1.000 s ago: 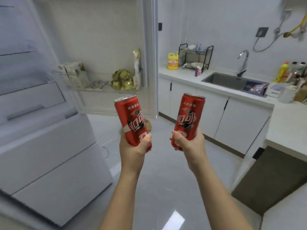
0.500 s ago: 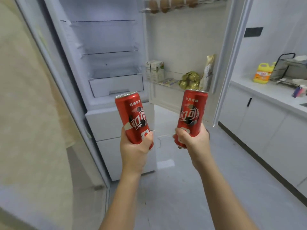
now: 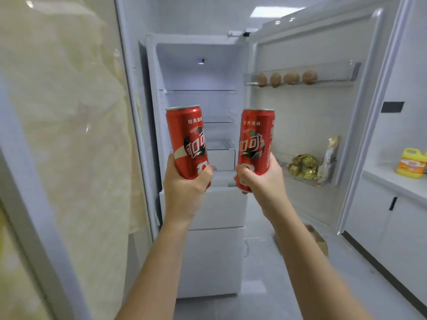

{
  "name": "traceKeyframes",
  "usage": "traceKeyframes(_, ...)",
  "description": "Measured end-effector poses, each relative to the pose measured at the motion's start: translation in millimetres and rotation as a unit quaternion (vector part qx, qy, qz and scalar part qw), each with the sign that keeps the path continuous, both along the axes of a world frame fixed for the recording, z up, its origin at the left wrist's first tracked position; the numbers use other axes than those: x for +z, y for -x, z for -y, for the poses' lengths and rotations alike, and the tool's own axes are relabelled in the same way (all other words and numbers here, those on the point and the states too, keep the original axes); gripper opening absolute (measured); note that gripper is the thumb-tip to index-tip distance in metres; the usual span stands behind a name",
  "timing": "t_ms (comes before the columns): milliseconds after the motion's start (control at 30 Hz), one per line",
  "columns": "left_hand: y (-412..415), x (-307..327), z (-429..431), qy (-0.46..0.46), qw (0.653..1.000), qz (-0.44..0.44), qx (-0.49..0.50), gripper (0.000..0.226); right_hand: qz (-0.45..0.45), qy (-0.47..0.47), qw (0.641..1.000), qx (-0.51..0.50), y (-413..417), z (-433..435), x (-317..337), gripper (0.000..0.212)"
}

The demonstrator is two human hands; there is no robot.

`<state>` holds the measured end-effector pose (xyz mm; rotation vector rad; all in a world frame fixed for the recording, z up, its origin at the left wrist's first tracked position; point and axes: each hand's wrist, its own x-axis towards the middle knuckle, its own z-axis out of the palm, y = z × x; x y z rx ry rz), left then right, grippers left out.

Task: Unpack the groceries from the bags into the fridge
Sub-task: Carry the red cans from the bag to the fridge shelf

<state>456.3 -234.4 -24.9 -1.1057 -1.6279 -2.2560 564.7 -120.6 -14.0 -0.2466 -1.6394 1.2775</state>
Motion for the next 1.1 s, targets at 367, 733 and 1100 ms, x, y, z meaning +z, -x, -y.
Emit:
traceKeyframes(367,21,34,9,-0.016,0.999,-0.019,0.033,0.049,0.007,-0.018,1.000,0.002,29,6,27,0.038)
traceKeyframes(733,23,36,-3,-0.005,0.999,-0.023,0.048,0.048,0.021,-0.029,0.999,0.002,29,-9,39,0.054)
traceKeyframes(1100,30,41,-29,0.000,0.998,-0.022,0.061,0.046,-0.002,-0.045,0.999,0.017,31,-38,49,0.037)
